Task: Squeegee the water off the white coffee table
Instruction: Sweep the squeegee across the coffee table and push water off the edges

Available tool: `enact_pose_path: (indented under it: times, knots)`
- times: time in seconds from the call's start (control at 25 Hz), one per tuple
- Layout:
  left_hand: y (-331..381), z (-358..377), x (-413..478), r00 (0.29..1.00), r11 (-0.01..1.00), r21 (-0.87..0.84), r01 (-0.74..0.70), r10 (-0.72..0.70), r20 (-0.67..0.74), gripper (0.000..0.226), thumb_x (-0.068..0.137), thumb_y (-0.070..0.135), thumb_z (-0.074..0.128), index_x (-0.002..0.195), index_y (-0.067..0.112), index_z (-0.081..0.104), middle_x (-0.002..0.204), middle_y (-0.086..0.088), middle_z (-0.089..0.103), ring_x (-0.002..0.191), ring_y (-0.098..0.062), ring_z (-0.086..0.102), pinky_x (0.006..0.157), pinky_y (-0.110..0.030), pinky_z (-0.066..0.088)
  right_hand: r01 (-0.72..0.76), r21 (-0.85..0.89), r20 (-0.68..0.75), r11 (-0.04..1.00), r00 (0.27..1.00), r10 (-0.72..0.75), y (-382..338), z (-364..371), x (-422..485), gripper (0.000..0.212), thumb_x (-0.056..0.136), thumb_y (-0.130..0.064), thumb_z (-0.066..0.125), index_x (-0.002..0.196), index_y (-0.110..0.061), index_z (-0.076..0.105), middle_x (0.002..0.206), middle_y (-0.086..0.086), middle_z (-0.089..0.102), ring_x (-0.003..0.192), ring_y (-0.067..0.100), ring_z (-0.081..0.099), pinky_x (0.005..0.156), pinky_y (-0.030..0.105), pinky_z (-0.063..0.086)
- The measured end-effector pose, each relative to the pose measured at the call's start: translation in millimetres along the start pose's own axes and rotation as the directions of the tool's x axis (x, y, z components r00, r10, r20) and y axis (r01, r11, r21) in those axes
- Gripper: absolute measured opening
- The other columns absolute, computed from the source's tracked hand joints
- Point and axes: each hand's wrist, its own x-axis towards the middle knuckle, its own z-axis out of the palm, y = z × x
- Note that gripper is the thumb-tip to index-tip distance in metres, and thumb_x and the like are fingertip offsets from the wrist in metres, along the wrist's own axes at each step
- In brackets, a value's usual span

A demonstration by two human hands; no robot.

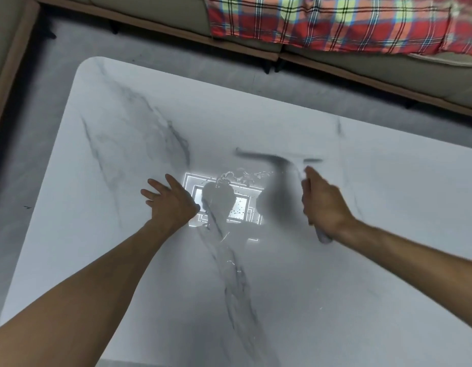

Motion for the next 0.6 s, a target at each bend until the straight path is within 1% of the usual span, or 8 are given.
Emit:
enact_pose_path:
  times: [0.12,0.2,0.24,0.32,0.4,0.48,0.56,0.6]
  knots:
    - [0.4,-2.1,-1.2,1.0,1.0,-0.022,-0.001,0.001,0.008,0.087,0.087,0.028,0.059,0.153,0.009,0.007,0.156,-0.032,0.003,0.142,-0.053,0.012,0.112,-0.065,0.02,-0.02,0.16,-0.128,0.987,0.991,0.041,-34.9,-8.7,52.0,0.022,0.095,-0.017,0.027,0.111,-0.022,0.041,0.093,0.02,0.06,0.066,0.034,0.062,0.063,0.046,0.056]
    - [0.9,-0.1,-3.9,0.999,0.999,0.019,-0.031,0.031,-0.011,0.089,0.09,0.034,0.058,0.152,0.001,0.005,0.152,-0.04,0.003,0.138,-0.06,0.013,0.11,-0.065,0.022,-0.086,0.23,-0.15,0.969,0.981,0.122,-53.7,-4.2,79.7,0.024,0.094,-0.009,0.026,0.11,-0.02,0.039,0.098,0.019,0.057,0.066,0.031,0.058,0.05,0.032,0.046]
    - [0.4,1.9,-5.8,0.998,0.996,0.064,-0.057,0.059,-0.03,0.09,0.092,0.039,0.054,0.15,-0.006,0.003,0.148,-0.047,0.004,0.134,-0.065,0.014,0.109,-0.065,0.024,-0.106,0.217,-0.127,0.97,0.983,0.135,-54.8,7.4,80.6,0.03,0.092,-0.006,0.025,0.116,-0.017,0.041,0.098,0.019,0.058,0.061,0.03,0.056,0.047,0.028,0.041]
    - [-4.0,4.7,-7.7,0.993,0.985,0.135,-0.103,0.109,-0.038,0.09,0.094,0.041,0.051,0.148,-0.012,0.002,0.144,-0.052,0.006,0.131,-0.07,0.015,0.107,-0.066,0.026,-0.061,0.125,-0.092,0.99,0.993,0.073,-46.7,34.2,57.6,0.042,0.089,-0.006,0.024,0.129,-0.014,0.036,0.099,0.023,0.062,0.066,0.033,0.061,0.052,0.033,0.046]
    - [-5.2,-1.5,-7.6,0.996,0.994,0.07,-0.087,0.087,0.006,0.089,0.089,0.034,0.059,0.151,-0.001,0.005,0.153,-0.039,0.003,0.138,-0.059,0.016,0.109,-0.065,0.024,-0.008,0.089,-0.029,0.996,1.0,0.011,-34.0,54.4,20.0,0.046,0.088,-0.01,0.024,0.133,-0.017,0.031,0.097,0.027,0.062,0.077,0.039,0.065,0.066,0.044,0.055]
    - [-5.7,-8.6,-7.6,0.998,0.998,0.0,-0.057,0.057,0.025,0.089,0.085,0.027,0.061,0.153,0.009,0.006,0.158,-0.025,0.003,0.143,-0.048,0.016,0.111,-0.062,0.023,-0.026,0.104,0.113,0.994,0.993,0.014,-18.1,63.5,-20.9,0.04,0.091,-0.019,0.025,0.129,-0.024,0.033,0.099,0.026,0.061,0.083,0.04,0.064,0.076,0.047,0.056]
    - [-8.7,-14.8,-10.4,0.997,0.998,-0.01,-0.064,0.065,0.042,0.084,0.087,0.023,0.057,0.153,0.012,0.008,0.159,-0.022,0.004,0.144,-0.045,0.017,0.113,-0.058,0.023,-0.039,0.093,0.185,0.995,0.983,0.021,-7.0,60.4,-47.5,0.036,0.092,-0.023,0.025,0.126,-0.031,0.034,0.097,0.021,0.061,0.079,0.037,0.063,0.073,0.043,0.056]
    - [-11.4,-16.8,-13.6,0.996,0.997,-0.016,-0.08,0.08,0.036,0.077,0.088,0.021,0.053,0.153,0.011,0.012,0.158,-0.022,0.007,0.143,-0.044,0.019,0.112,-0.056,0.025,-0.011,0.081,0.161,0.997,0.987,-0.002,-6.8,53.9,-48.4,0.04,0.092,-0.021,0.026,0.13,-0.032,0.033,0.093,0.018,0.061,0.075,0.035,0.062,0.069,0.041,0.056]
